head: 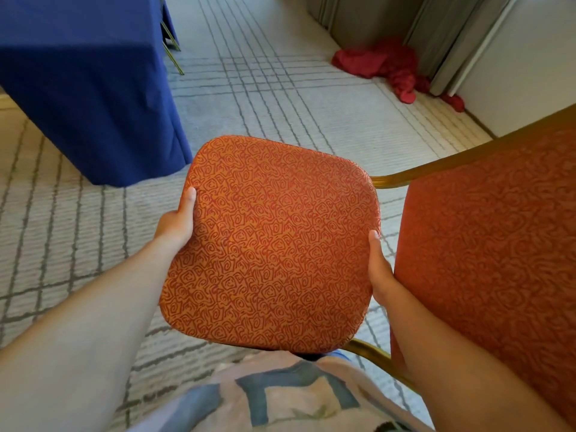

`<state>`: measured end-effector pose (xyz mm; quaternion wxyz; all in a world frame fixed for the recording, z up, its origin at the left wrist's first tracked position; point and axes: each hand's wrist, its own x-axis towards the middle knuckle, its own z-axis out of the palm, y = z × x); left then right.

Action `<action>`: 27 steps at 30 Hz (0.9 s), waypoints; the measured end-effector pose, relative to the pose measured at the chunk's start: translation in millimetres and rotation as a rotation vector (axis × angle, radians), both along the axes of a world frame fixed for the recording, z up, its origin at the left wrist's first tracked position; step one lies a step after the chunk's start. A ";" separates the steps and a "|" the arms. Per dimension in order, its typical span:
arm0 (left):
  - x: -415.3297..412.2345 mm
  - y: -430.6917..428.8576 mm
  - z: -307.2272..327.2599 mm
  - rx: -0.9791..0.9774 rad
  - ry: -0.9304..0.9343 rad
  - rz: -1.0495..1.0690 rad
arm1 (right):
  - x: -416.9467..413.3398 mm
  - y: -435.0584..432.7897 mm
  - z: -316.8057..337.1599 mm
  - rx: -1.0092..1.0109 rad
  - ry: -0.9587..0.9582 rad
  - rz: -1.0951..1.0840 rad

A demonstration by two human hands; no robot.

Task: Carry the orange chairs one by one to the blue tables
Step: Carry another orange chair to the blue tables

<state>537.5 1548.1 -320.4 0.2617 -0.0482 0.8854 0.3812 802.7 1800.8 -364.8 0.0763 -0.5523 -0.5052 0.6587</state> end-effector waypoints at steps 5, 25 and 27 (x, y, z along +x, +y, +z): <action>-96.6 83.7 -4.8 -0.007 -0.010 0.039 | -105.3 91.7 10.0 0.007 0.006 0.031; -485.1 277.7 -13.6 -0.025 -0.078 0.034 | -490.3 281.9 -0.5 0.022 -0.056 0.016; -527.9 296.1 -4.1 -0.016 -0.046 0.024 | -533.2 297.1 9.5 0.033 -0.041 0.026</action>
